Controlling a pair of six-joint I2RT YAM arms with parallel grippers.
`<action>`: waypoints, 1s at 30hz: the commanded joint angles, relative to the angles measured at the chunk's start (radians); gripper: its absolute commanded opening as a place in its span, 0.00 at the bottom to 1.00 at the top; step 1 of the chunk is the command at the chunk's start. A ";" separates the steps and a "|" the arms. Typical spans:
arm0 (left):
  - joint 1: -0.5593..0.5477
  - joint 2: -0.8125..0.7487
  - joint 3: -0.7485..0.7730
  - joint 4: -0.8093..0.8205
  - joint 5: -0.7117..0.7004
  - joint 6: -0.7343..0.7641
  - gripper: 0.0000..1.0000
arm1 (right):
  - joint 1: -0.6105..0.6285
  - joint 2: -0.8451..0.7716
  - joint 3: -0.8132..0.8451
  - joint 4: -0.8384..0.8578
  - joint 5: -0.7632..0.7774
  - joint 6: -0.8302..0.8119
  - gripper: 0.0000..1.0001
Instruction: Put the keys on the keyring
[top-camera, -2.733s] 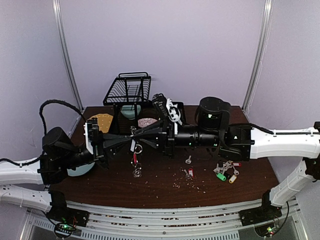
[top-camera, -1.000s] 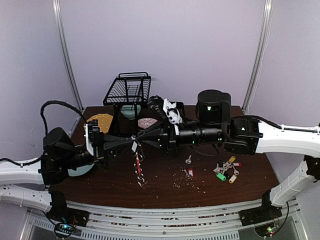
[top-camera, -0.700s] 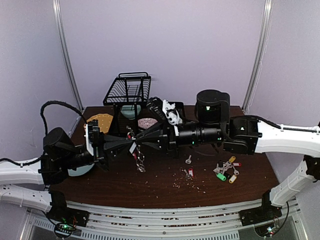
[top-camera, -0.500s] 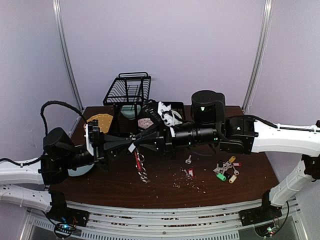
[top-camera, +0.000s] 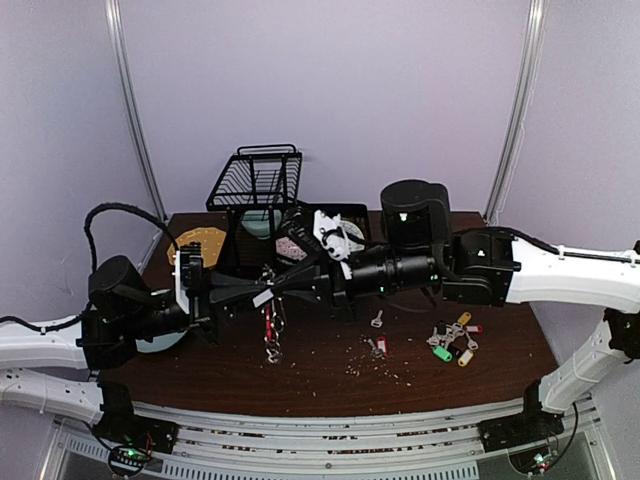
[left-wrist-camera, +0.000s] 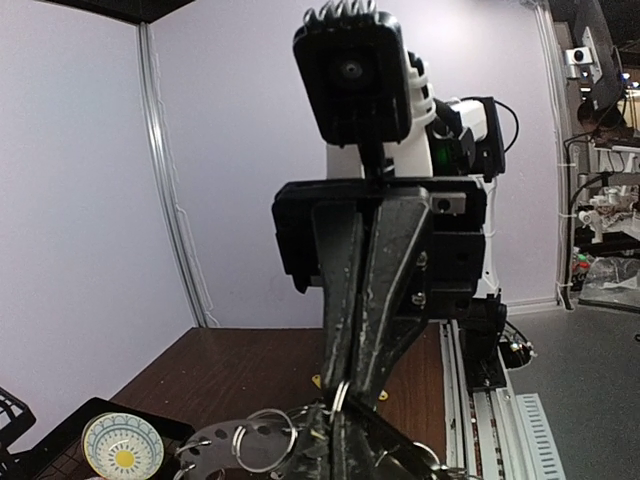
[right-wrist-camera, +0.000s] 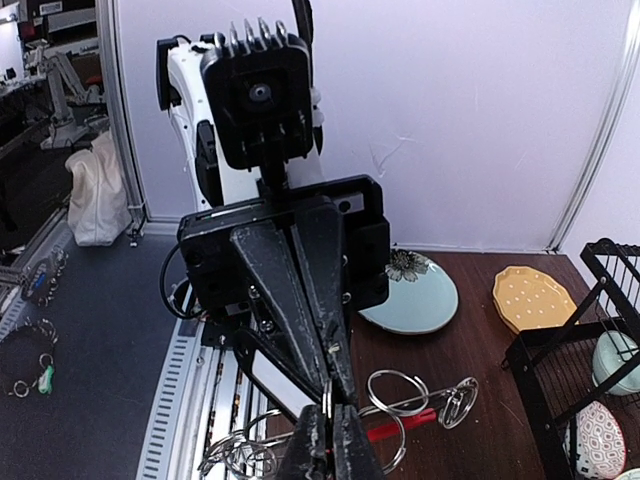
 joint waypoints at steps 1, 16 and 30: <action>0.000 -0.012 0.069 -0.095 0.003 0.079 0.10 | 0.004 -0.034 0.101 -0.254 0.024 -0.101 0.00; 0.000 0.022 0.245 -0.487 0.068 0.248 0.22 | 0.063 0.048 0.285 -0.541 0.202 -0.267 0.00; -0.041 0.087 0.322 -0.568 0.071 0.297 0.13 | 0.086 0.046 0.281 -0.500 0.211 -0.281 0.00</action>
